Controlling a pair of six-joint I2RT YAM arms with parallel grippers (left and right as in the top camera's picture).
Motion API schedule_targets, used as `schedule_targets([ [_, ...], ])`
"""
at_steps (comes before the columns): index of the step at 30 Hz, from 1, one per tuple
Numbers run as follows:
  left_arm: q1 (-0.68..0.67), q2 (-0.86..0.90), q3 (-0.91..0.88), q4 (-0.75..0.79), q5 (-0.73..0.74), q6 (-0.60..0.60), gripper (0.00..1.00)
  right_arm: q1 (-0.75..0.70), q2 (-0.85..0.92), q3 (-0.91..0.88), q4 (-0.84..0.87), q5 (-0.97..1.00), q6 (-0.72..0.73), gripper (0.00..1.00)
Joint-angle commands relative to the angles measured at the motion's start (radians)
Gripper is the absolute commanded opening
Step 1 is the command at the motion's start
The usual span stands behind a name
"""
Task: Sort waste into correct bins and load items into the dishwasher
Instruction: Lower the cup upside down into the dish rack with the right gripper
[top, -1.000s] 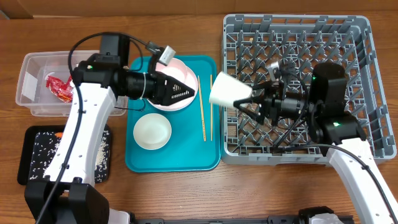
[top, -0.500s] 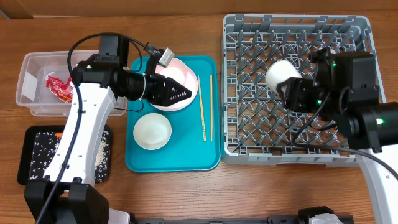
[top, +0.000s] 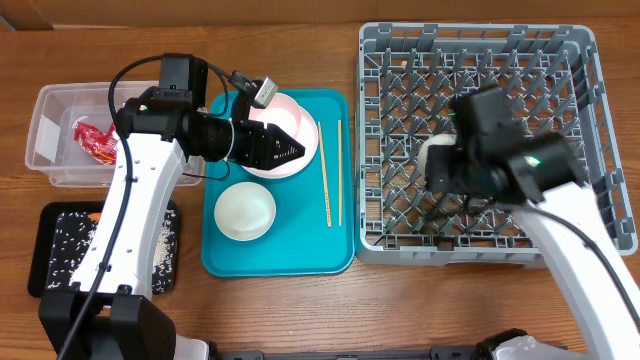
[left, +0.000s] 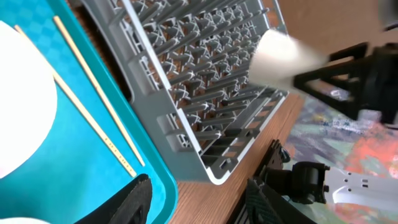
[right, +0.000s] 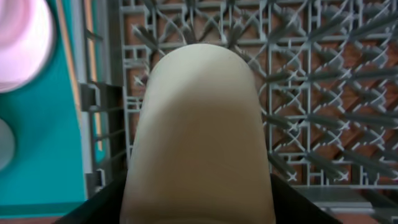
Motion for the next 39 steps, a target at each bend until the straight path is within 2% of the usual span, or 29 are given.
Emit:
schedule_targets([
  [1,-0.001,-0.007,0.015,-0.003,-0.027,-0.025,0.51,0.016,0.064,0.016,-0.026,0.030,0.030,0.16],
  [8,-0.001,-0.007,0.015,-0.009,-0.027,-0.025,0.52,0.016,0.142,0.014,-0.071,0.014,0.051,0.16],
  [15,-0.001,-0.007,0.015,-0.011,-0.031,-0.024,0.53,0.016,0.145,-0.006,-0.058,-0.030,0.050,0.16],
  [18,-0.001,-0.007,0.015,-0.012,-0.030,-0.024,0.56,0.016,0.145,-0.008,-0.056,-0.041,0.050,0.16],
  [39,-0.001,-0.007,0.015,-0.020,-0.031,-0.024,0.58,0.016,0.146,-0.023,-0.052,-0.070,0.050,0.16],
])
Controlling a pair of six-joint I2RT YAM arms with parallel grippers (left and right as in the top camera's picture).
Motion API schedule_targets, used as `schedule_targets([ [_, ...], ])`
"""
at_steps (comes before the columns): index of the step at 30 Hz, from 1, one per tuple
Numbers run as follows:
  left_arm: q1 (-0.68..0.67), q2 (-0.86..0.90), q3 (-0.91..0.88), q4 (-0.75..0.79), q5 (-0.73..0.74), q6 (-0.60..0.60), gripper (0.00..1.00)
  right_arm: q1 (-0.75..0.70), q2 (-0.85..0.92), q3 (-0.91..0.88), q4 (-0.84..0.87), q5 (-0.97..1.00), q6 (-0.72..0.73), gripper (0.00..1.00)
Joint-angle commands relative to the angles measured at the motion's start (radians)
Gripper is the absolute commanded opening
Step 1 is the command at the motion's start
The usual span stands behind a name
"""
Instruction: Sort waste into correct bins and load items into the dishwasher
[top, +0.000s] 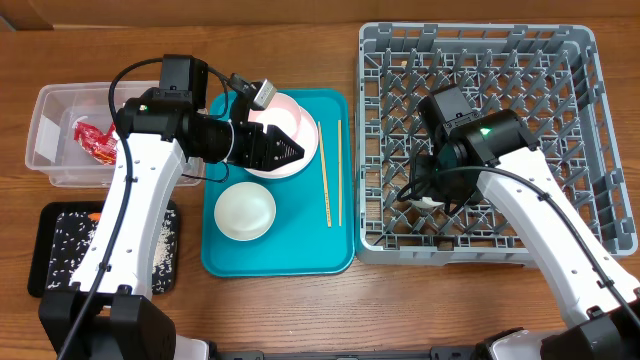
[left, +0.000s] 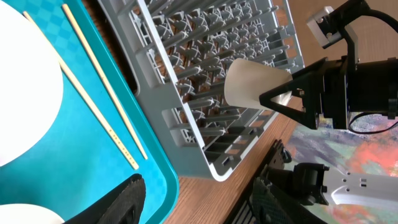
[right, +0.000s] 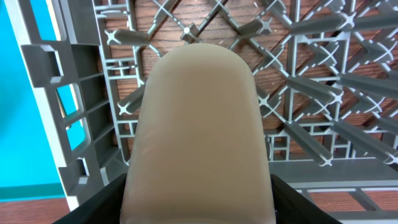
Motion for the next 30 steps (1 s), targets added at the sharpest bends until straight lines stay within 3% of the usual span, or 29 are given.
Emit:
schedule_targets([
  [1,-0.001,-0.007,0.015,-0.003,-0.006,-0.002,0.58,0.006,0.002,-0.014,0.003,-0.005,0.008,0.16],
  [11,-0.001,-0.007,0.015,-0.003,-0.006,-0.003,0.59,0.006,0.002,-0.071,0.025,-0.005,0.008,0.18],
  [13,-0.001,-0.007,0.015,-0.003,-0.014,-0.003,0.59,0.006,0.002,-0.071,0.030,-0.005,0.008,0.24],
  [21,-0.001,-0.007,0.015,-0.018,-0.054,-0.003,0.61,0.006,0.002,-0.071,0.050,-0.031,0.007,0.71],
  [25,-0.001,-0.007,0.015,-0.018,-0.054,-0.003,0.67,0.006,0.002,-0.071,0.048,-0.031,0.007,0.82],
  [30,-0.001,-0.007,0.015,-0.018,-0.055,-0.007,0.73,0.006,0.001,-0.071,0.048,-0.031,0.006,0.87],
])
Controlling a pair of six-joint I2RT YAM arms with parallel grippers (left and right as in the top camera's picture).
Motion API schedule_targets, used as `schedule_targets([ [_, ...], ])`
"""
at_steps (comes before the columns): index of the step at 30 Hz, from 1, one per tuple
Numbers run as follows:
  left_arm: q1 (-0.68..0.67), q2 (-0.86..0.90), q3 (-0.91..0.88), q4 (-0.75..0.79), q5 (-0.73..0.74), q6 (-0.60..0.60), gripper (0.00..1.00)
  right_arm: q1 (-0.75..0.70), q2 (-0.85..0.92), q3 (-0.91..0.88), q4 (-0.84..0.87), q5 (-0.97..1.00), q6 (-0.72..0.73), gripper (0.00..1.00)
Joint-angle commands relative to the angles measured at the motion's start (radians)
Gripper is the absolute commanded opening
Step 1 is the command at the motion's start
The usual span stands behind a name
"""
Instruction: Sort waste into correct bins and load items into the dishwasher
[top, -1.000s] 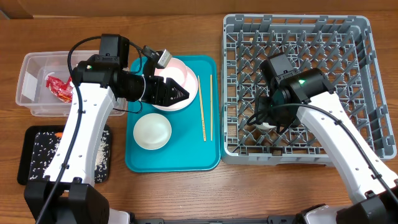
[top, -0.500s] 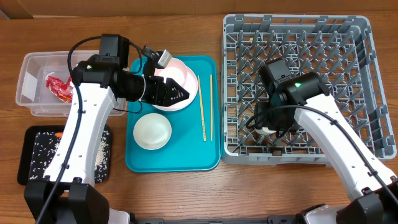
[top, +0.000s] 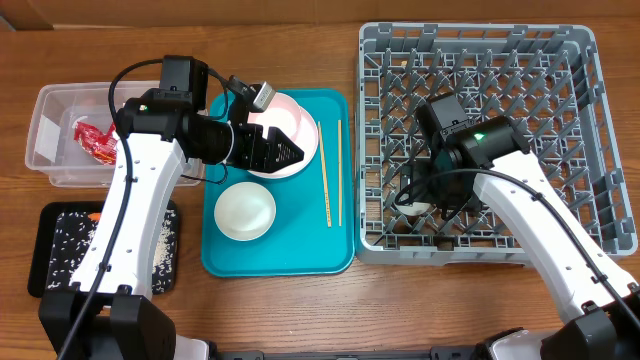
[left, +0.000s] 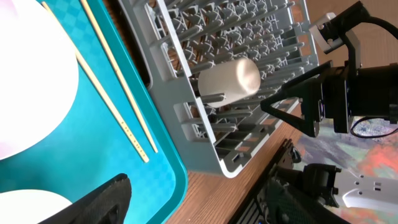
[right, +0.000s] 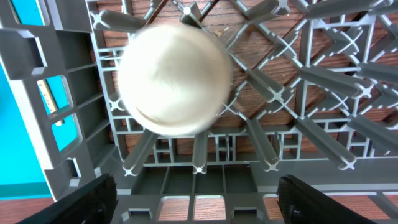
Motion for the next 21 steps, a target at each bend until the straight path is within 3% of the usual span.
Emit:
schedule_targets([
  [1,-0.001,-0.008,0.015,-0.002,-0.004,-0.003,0.73,0.006,0.001,-0.003,0.006,-0.004,0.001,0.87],
  [6,0.007,-0.019,0.019,0.001,-0.129,-0.076,0.72,-0.001,0.001,0.011,0.009,0.000,-0.007,0.87],
  [14,0.006,-0.058,0.019,-0.063,-0.496,-0.230,0.71,-0.005,0.001,0.063,0.065,-0.052,-0.033,0.87],
  [18,0.006,-0.054,0.019,-0.131,-0.700,-0.293,0.75,-0.003,0.001,0.063,0.129,-0.195,-0.033,0.87],
  [21,0.006,-0.054,0.015,-0.157,-0.744,-0.324,0.82,-0.003,0.001,0.063,0.151,-0.247,-0.032,0.87],
])
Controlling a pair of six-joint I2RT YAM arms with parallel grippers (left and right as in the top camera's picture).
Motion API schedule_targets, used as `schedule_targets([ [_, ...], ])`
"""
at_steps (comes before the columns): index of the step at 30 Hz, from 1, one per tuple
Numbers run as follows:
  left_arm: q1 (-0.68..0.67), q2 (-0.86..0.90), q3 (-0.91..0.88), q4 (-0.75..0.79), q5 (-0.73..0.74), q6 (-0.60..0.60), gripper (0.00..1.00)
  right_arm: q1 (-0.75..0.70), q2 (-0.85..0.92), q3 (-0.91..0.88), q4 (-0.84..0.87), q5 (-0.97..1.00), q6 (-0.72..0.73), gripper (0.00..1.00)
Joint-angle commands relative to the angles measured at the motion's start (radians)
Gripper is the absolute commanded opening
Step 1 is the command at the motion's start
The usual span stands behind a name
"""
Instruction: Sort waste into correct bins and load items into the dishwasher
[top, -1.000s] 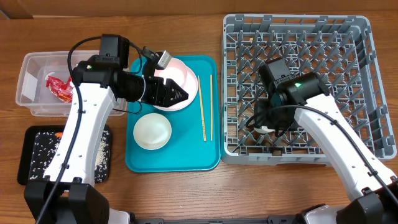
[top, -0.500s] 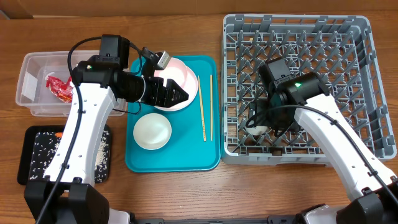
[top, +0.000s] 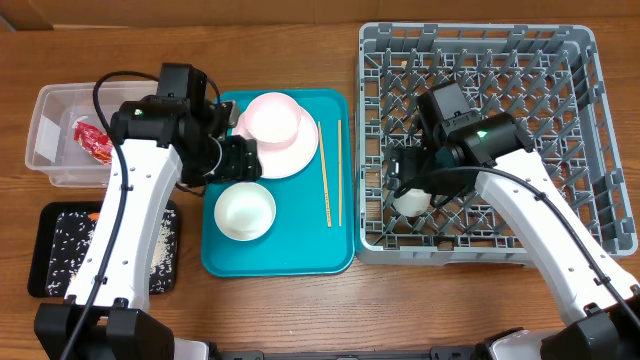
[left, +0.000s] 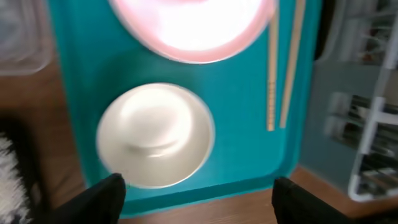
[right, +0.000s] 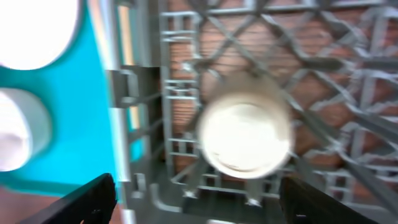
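A white cup (top: 408, 203) stands mouth-down in the grey dish rack (top: 480, 60), near its front-left corner; the right wrist view shows the cup (right: 244, 124) from above. My right gripper (top: 402, 176) hangs open over it, apart from it, and the gripper (right: 199, 208) holds nothing. On the teal tray (top: 300, 255) lie a pink plate (top: 290, 150), a white bowl (top: 245, 211) and two chopsticks (top: 330, 172). My left gripper (top: 240, 160) is open above the white bowl (left: 155, 134), empty, and the gripper (left: 199, 208) is blurred.
A clear bin (top: 50, 150) with a red wrapper (top: 95, 140) stands at the left. In front of it lies a black speckled tray (top: 50, 250). The rack's tines fill the table's right side.
My left gripper was pointing sideways over the pink plate and now faces down over the white bowl. My right gripper is higher and farther left above the cup, which stays in the rack.
First my right gripper held the white cup over the rack's left side, then lower near the front-left corner. By the last earlier moment it was open and the cup stood in the rack. The left arm stayed by the plate until now.
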Motion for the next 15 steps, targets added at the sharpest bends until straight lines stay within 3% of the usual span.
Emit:
schedule_targets([
  [1,0.006,-0.020,0.010,-0.026,-0.164,-0.077,0.88,-0.001,0.001,0.031,0.021,-0.117,-0.006,0.87],
  [2,0.006,-0.020,0.006,-0.031,-0.164,-0.077,1.00,-0.001,0.001,0.031,0.029,-0.121,-0.006,0.89],
  [4,0.006,-0.020,-0.011,-0.038,-0.164,-0.077,1.00,-0.001,0.001,0.031,0.032,-0.124,-0.005,0.96],
  [9,0.006,-0.020,-0.080,-0.026,-0.168,-0.077,1.00,-0.001,0.001,0.031,0.037,-0.124,-0.006,1.00],
  [15,0.006,-0.019,-0.211,0.077,-0.192,-0.077,0.82,-0.001,0.001,0.031,0.031,-0.124,-0.006,1.00],
])
